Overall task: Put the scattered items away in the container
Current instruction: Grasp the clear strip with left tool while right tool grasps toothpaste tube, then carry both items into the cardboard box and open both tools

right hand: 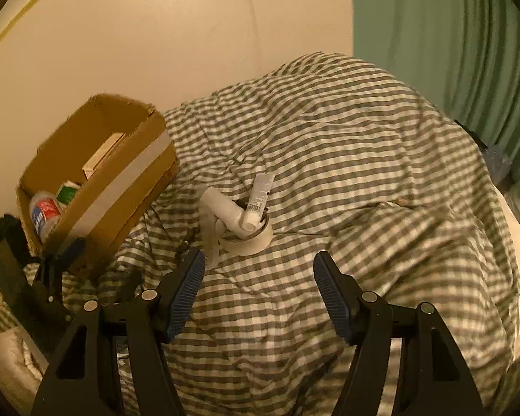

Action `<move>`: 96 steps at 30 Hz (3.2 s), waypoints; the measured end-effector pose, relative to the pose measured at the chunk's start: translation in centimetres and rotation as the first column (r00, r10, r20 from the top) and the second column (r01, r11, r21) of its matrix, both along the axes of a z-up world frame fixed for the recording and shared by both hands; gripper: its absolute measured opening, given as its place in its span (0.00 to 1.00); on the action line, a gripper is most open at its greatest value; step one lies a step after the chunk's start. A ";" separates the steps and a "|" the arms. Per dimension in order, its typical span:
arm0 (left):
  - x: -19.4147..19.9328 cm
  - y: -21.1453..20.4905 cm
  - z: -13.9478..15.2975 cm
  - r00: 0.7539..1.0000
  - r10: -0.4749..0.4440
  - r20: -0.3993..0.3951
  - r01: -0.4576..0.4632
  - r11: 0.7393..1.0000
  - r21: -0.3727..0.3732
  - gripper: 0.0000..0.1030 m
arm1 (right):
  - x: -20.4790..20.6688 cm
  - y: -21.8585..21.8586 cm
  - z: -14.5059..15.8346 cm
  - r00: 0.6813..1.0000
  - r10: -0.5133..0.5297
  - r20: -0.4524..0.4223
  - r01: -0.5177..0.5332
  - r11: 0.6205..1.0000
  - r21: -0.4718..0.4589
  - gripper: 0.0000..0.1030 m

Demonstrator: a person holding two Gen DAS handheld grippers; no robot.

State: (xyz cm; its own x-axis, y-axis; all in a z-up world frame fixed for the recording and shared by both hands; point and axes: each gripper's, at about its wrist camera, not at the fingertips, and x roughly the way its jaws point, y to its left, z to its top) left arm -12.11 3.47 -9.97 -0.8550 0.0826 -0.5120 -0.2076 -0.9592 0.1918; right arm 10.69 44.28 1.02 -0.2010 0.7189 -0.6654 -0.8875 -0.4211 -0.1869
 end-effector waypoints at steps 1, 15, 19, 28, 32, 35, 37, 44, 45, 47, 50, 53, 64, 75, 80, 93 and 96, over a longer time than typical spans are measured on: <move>0.1 0.4 -0.4 1.000 -0.015 -0.007 0.015 1.000 -0.008 1.00 | -0.2 0.5 -0.2 1.000 0.010 0.024 -0.010 1.000 0.002 0.63; -7.7 0.0 -7.0 0.950 -0.028 0.310 -0.013 0.991 0.129 0.75 | -1.4 7.1 -3.7 0.998 0.044 0.055 -0.037 0.993 -0.115 0.63; -8.8 -0.6 -8.4 0.925 -0.037 0.378 -0.039 0.981 0.190 0.68 | -2.5 9.3 -4.8 0.998 0.046 0.033 -0.041 0.990 -0.137 0.63; -8.4 -1.3 -7.8 0.921 -0.038 0.387 -0.052 0.974 0.220 0.20 | -5.3 13.7 -8.4 0.995 0.051 0.080 -0.037 0.985 -0.166 0.48; -7.9 -2.0 -6.8 0.924 -0.053 0.379 -0.050 0.965 0.257 0.12 | -5.9 13.5 -8.6 0.990 0.084 0.114 -0.065 0.985 -0.161 0.21; -6.8 -1.9 -5.7 0.936 -0.064 0.347 -0.025 0.969 0.245 0.12 | -5.5 12.2 -7.9 0.984 0.095 0.148 -0.077 0.989 -0.125 0.20; -6.2 -2.1 -5.1 0.938 -0.065 0.340 -0.022 0.969 0.246 0.12 | -4.9 11.4 -7.6 0.984 0.090 0.154 -0.069 0.989 -0.132 0.20; -4.2 -3.8 -2.9 0.931 -0.102 0.351 -0.017 0.947 0.321 0.11 | -3.2 7.2 -6.3 0.983 0.091 0.162 -0.072 0.990 -0.121 0.20; -3.8 -3.7 -2.7 0.931 -0.109 0.349 -0.009 0.948 0.318 0.11 | -3.2 6.7 -5.8 0.983 0.092 0.159 -0.075 0.991 -0.113 0.20; -2.5 -3.3 -2.3 0.934 -0.117 0.338 0.016 0.958 0.287 0.11 | -2.9 5.4 -4.7 0.987 0.089 0.137 -0.077 0.993 -0.088 0.20; -0.7 -3.2 -1.2 0.936 -0.141 0.323 0.048 0.959 0.280 0.11 | -2.4 3.3 -2.9 0.993 0.089 0.083 -0.083 0.994 -0.065 0.20; 1.2 -3.3 1.0 0.944 -0.162 0.286 0.082 0.958 0.273 0.11 | -2.3 0.6 -1.7 0.993 0.101 0.054 -0.099 0.994 -0.038 0.20; 3.6 -6.4 12.4 0.984 -0.153 0.094 0.122 0.953 0.279 0.11 | -2.6 -8.8 2.1 0.982 0.188 -0.015 -0.187 0.980 0.071 0.20; -2.0 -15.2 18.8 1.000 0.009 -0.024 -0.001 0.952 0.307 0.11 | -12.3 -12.1 6.2 0.918 0.396 -0.019 -0.391 0.911 0.132 0.20; -5.4 -19.4 14.4 0.995 0.082 0.055 -0.095 0.948 0.302 0.11 | -18.8 -9.7 4.6 0.886 0.463 -0.035 -0.457 0.884 0.101 0.20; -8.2 -23.2 9.9 0.976 0.164 0.140 -0.200 0.931 0.304 0.30 | -28.4 -2.8 -1.9 0.887 0.450 -0.106 -0.454 0.891 -0.015 0.48; -7.2 -23.0 10.6 0.974 0.200 0.106 -0.223 0.928 0.297 0.67 | -26.7 -2.9 -0.4 0.892 0.434 -0.127 -0.437 0.899 0.006 0.51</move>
State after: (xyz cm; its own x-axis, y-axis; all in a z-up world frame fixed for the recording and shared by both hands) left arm -19.31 -19.53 0.63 -0.8313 0.0658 -0.5519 0.0046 -0.9921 -0.1251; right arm -16.03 41.38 0.64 -0.5712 0.5259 -0.6302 -0.6293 -0.7735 -0.0752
